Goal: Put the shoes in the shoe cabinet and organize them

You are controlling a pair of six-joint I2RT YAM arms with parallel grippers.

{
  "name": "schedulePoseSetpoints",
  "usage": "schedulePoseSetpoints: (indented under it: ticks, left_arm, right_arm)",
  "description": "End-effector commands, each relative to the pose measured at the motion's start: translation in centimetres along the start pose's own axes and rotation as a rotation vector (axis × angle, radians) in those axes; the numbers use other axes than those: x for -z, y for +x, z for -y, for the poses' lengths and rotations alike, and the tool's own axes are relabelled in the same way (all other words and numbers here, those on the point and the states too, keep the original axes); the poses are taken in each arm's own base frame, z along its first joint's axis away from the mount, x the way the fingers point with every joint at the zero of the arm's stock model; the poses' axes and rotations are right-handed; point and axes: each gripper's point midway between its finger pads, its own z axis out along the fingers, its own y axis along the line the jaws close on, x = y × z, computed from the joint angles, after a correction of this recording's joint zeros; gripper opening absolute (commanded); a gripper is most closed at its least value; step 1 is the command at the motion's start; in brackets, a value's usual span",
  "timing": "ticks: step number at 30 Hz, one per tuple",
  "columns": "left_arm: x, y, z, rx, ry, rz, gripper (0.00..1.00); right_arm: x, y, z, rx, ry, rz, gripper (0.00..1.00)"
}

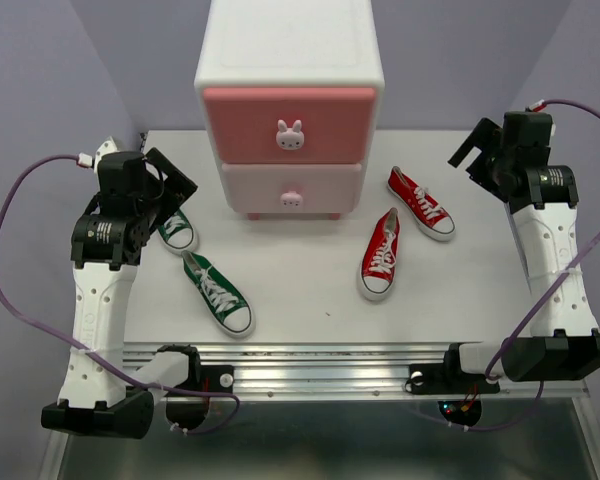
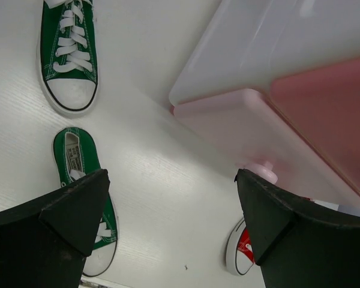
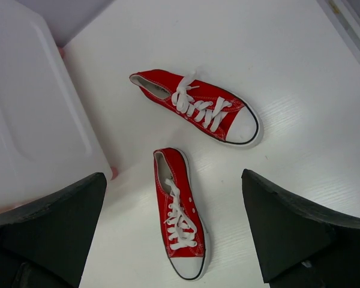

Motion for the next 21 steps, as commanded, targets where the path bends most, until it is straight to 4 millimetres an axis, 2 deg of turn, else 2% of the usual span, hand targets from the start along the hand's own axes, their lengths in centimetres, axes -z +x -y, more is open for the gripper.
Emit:
schedulePoseSetpoints:
  ticks: [1,7,13,14,15,16,17,20,21]
  left_arm:
    - [0.1,-0.5,0.9,-0.008,0.041,0.02,0.99]
    - [-0.6,-0.2,0.8,-0.029,0.031,0.003,0.99]
    - [-0.5,-0.4,1.3,-0.037,0.047,0.003,0.99]
    - [-0.7,-0.1,1.5,-0.044,0.051,-0.008,0.99]
    - [-0.8,0.1,1.5,-0.049,0.052,-0.017,0.99]
    - [-1.0,0.3,1.6,-0.053,0.05,-0.027,0.99]
    - [-1.0,0.6,1.8,-0.056,0.056,-0.036,0.99]
    - [-1.1,1.0,2.2,-0.064,0.063,-0.049,0.99]
    - [-1.1,1.3,2.5,-0.065,0.07,-0.056,0.99]
  right_arm:
    - [1.4,-1.2,0.0,0.002,-0.003,0.043,1.0]
    - [2.6,-1.2,-3.4,0.124,-0.239,0.059,1.0]
    - [3.9,-2.7,-6.1,0.123,-0.363,0.086,1.0]
    - [4.1,-3.8,-7.2,0.123,-0.39,0.094,1.0]
    - [4.2,-4.0,-7.7,0.123,-0.407,0.082,1.0]
    - [3.5,-4.0,-8.8,0.131,-0.44,0.052,1.0]
    - [5.3,-5.7,-10.2,0.133,-0.496,0.084,1.0]
    - [6.5,-8.3,-12.1,0.103,-0.55,0.131,1.0]
    - [7.1,-9.8,-13.4,0.094,-0.594,0.167,1.0]
